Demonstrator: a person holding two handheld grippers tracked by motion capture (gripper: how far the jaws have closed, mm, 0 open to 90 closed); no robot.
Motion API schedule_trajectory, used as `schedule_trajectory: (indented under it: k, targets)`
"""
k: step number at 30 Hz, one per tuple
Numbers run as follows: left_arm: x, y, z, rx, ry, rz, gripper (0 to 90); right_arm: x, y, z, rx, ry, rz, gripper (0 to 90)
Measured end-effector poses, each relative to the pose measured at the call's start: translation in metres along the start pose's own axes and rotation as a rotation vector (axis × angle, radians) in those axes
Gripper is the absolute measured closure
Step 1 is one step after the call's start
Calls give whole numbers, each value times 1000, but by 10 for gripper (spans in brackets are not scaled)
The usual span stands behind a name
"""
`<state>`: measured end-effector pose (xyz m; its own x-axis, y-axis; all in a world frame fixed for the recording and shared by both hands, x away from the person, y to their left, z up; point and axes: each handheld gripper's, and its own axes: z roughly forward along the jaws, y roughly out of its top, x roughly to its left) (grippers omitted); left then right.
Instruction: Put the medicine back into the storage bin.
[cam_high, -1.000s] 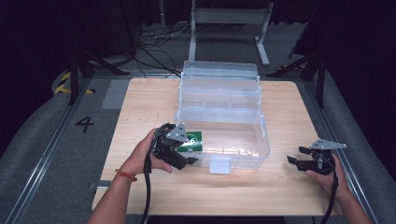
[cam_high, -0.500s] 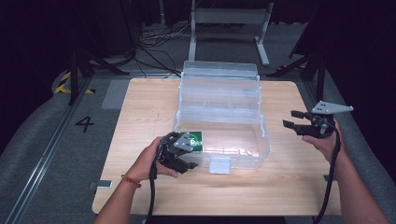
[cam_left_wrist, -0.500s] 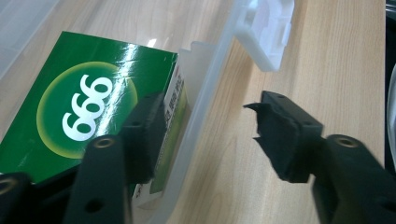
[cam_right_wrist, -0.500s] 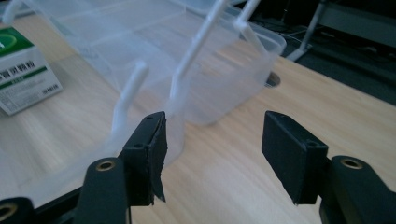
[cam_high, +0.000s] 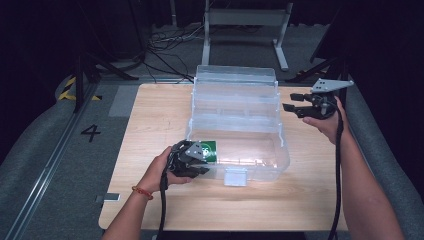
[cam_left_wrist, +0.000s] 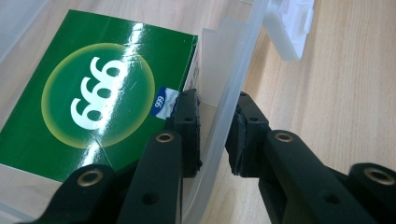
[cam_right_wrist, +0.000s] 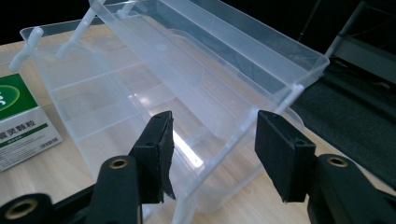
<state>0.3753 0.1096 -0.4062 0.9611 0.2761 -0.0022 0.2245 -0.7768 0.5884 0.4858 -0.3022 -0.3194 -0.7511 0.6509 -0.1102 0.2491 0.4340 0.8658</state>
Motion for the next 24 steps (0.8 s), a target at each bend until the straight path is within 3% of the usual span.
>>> schedule_trajectory:
  k: [8, 12, 24]
  targets:
    - [1, 0, 0, 2, -4, -3, 764, 6, 29, 26, 32, 43, -36, 488]
    - [2, -1, 0, -2, -14, 8, 769, 8, 39, 48, 81, 61, -57, 501]
    - [2, -1, 0, -9, -15, 1, 769, 11, 44, 83, 173, 116, -83, 569]
